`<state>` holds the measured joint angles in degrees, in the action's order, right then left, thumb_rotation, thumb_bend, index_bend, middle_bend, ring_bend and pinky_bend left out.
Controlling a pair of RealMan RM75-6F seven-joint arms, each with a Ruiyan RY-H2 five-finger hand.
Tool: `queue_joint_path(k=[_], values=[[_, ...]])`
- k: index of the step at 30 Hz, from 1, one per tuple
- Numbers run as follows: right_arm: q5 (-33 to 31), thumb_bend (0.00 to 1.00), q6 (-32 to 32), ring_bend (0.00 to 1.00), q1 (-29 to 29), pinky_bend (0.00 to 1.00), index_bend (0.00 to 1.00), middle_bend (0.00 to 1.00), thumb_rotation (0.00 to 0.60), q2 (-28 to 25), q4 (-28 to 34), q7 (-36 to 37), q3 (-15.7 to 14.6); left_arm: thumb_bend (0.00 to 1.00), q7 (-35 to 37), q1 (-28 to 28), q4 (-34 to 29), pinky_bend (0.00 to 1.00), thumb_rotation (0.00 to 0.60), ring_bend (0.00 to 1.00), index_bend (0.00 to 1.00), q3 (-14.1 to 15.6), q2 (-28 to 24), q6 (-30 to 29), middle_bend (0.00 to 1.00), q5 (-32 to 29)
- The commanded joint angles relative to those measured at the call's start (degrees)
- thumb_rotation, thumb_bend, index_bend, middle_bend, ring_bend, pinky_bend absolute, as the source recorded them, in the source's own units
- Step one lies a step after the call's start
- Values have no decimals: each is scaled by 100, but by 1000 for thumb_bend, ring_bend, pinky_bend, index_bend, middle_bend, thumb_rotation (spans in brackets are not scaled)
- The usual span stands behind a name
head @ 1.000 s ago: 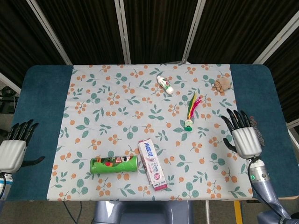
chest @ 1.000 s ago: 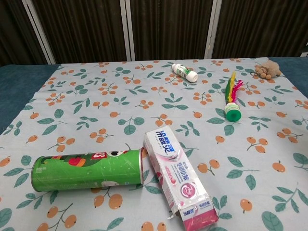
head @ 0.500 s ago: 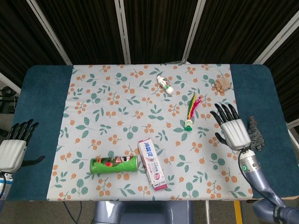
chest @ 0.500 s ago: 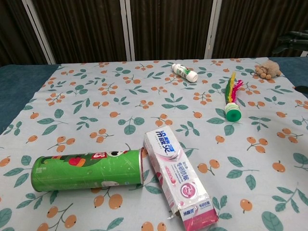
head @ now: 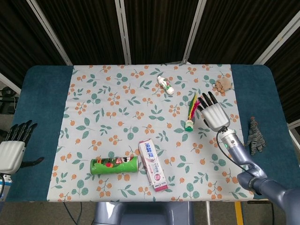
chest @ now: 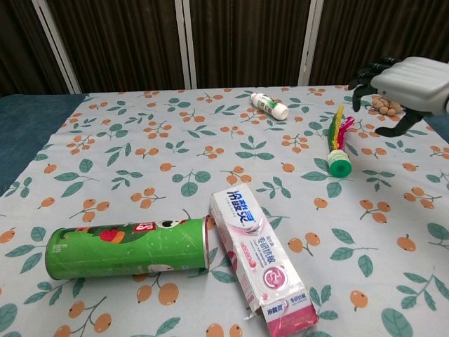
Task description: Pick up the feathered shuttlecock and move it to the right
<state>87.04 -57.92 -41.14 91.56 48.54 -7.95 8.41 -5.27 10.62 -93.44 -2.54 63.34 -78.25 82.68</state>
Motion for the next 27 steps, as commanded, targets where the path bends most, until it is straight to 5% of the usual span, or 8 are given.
queue_joint_path(k=[1,16,27], values=[[144,223,183,0,-243,0,397,154,600,402,-554,384,-128,107,0,3,-1,0,527,0,55,-2,1,4,0,-2],[331,223,244,10,-733,0,471,196,600,1368,-1915,1255,-298,107,41,18,-9,0,527,0,58,-9,-12,41,0,-25],[246,225,484,8,-1140,0,396,196,600,1546,-2724,1243,-242,106,42,23,-12,0,525,0,58,-21,-8,46,0,-49]])
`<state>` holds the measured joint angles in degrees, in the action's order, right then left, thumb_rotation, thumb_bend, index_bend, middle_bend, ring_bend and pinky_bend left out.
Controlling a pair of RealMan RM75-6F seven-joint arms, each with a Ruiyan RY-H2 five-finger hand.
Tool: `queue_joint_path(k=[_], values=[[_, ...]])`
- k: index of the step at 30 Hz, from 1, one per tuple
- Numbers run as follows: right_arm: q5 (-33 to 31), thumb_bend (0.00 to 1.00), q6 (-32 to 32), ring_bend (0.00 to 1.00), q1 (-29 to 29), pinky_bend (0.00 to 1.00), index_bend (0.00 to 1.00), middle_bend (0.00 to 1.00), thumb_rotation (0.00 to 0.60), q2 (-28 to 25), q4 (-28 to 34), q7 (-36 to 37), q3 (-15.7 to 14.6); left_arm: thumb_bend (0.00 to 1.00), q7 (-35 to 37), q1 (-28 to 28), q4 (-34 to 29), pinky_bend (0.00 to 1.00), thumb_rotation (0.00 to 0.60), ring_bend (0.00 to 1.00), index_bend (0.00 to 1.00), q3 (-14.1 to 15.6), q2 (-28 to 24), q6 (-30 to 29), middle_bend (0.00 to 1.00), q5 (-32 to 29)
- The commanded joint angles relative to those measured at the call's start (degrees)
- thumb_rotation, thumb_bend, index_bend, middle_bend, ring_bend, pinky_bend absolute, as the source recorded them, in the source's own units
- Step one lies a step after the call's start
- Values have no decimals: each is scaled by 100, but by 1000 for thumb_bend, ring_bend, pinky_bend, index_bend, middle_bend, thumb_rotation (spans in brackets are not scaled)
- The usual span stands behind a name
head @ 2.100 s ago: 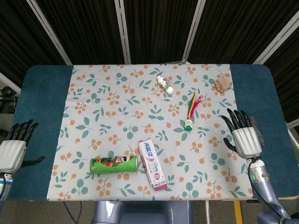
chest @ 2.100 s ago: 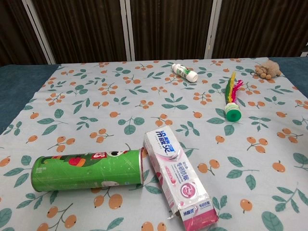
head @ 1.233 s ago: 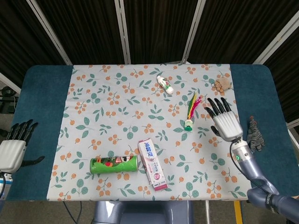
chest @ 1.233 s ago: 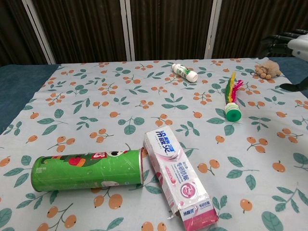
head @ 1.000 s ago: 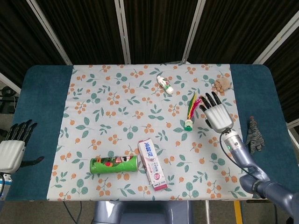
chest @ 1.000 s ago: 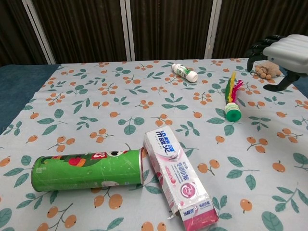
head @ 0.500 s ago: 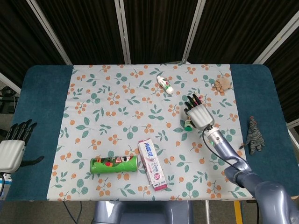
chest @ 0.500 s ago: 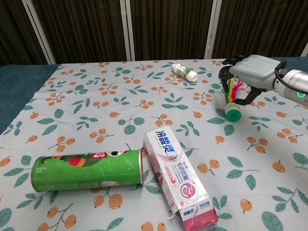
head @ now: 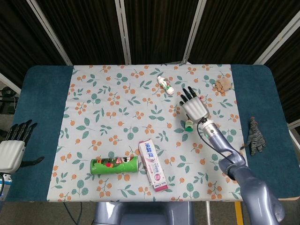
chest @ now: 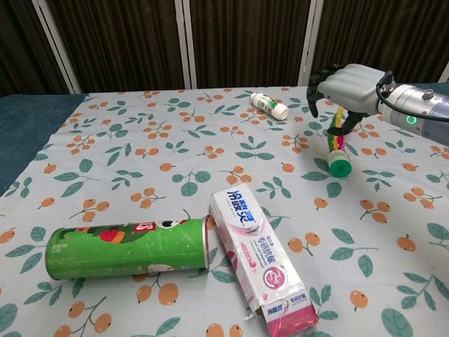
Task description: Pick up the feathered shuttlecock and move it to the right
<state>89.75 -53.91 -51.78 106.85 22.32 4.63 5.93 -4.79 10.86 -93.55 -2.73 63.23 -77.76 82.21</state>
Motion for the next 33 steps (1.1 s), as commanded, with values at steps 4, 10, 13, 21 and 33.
queue_joint_path(k=[4,10,13,21,33], values=[[-13,223,273,0,-166,0,369,194,600,24,-327,-117,-65,107,-33,-4,-3,0,528,0,58,-9,16,-17,0,-14],[41,223,513,0,-168,0,359,190,600,73,-603,-183,-227,106,-67,-10,-5,0,529,0,58,-15,34,-34,0,-27],[68,223,576,0,-166,0,359,191,600,134,-763,-134,-301,107,-83,-11,-5,0,527,0,58,-19,40,-40,0,-33],[111,224,650,0,-208,0,404,191,600,284,-968,76,-419,106,-126,-9,-17,0,529,0,58,-33,51,-36,0,-72],[77,224,859,25,-316,0,470,229,600,473,-1275,215,-464,106,-99,-10,-16,0,529,0,58,-31,45,-30,0,-71]])
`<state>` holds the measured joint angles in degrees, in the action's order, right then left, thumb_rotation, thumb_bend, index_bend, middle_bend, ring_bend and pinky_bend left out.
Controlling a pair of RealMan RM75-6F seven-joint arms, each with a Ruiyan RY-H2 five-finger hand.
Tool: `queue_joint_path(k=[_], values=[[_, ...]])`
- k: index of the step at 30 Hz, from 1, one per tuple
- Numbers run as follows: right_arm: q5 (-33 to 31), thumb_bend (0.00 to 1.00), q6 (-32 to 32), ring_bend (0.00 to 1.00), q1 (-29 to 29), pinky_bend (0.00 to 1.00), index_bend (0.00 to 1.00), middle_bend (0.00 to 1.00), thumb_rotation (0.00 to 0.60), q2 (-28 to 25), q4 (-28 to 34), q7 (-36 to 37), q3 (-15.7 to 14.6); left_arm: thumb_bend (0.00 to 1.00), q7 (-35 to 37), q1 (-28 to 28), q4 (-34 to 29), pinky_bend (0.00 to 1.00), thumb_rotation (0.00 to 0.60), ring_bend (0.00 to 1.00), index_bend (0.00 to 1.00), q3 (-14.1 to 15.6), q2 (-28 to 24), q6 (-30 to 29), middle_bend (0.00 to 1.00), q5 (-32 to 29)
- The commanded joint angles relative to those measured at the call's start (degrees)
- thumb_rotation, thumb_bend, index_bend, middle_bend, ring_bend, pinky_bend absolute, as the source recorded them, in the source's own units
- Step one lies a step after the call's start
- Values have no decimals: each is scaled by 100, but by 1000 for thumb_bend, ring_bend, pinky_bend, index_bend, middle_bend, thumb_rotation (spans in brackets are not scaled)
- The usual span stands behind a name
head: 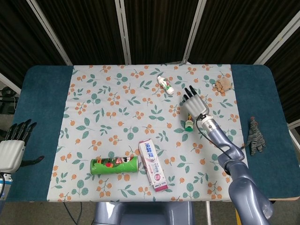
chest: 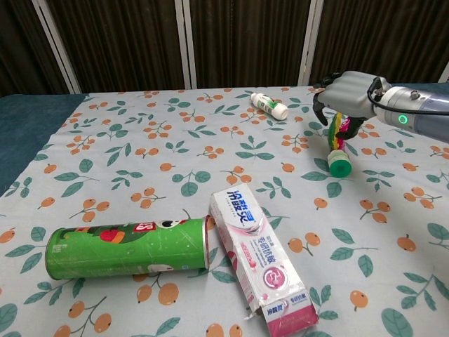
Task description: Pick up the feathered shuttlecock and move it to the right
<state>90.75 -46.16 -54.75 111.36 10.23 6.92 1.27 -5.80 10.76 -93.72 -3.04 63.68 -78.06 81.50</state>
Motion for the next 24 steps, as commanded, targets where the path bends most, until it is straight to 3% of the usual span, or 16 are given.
queue_joint_path(k=[1,24], values=[[-32,224,112,26,-21,0,474,230,600,29,-84,-14,4,107,4,1,1,0,527,0,58,0,-1,1,0,2],[-166,234,325,28,-29,0,522,233,600,111,-207,-84,18,107,-16,0,-4,0,531,0,58,-1,2,-2,0,-5]])
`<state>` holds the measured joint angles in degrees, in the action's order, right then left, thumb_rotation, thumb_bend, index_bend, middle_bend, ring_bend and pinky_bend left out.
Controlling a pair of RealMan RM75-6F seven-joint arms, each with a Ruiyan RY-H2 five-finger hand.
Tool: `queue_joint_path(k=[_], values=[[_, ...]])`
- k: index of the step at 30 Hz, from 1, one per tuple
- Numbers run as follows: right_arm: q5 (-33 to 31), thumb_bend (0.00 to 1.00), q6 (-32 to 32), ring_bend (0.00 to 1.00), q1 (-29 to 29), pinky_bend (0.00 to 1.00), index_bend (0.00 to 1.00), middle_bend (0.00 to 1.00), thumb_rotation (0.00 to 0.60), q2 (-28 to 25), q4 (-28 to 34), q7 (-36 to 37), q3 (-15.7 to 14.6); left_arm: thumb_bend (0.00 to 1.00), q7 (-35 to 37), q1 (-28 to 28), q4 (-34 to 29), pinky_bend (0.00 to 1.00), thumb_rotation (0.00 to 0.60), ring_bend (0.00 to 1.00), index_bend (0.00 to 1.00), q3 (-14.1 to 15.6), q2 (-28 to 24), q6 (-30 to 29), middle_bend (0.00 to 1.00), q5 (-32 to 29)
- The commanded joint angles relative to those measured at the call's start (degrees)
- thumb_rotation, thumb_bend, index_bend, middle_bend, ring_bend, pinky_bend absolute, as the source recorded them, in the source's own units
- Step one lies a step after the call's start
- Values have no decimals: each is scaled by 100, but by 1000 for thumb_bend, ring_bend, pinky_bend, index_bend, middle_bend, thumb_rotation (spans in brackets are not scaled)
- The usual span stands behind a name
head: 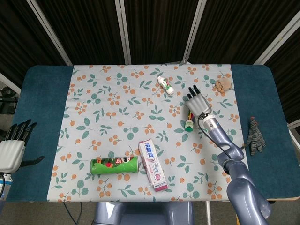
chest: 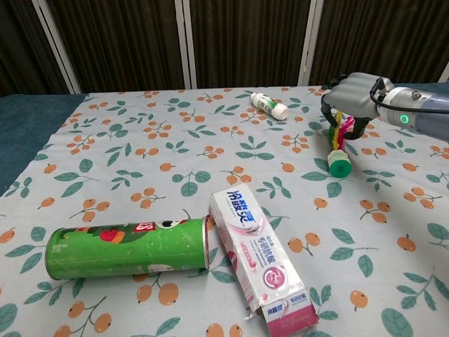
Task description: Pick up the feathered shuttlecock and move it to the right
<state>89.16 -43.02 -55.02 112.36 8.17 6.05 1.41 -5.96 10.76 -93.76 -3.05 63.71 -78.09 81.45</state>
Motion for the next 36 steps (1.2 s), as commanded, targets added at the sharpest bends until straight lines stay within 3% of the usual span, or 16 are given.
queue_joint_path(k=[1,15,36], values=[[-8,241,17,28,-1,0,528,233,600,18,-3,1,-1,107,1,0,1,0,530,0,58,0,-1,1,0,0],[-68,379,94,29,-25,0,581,242,600,110,-54,-16,22,106,13,5,1,0,526,0,58,-1,-5,12,0,-4],[-42,388,-176,28,-35,0,645,246,600,67,25,-38,-15,106,37,9,3,0,528,0,58,9,-15,19,0,17]])
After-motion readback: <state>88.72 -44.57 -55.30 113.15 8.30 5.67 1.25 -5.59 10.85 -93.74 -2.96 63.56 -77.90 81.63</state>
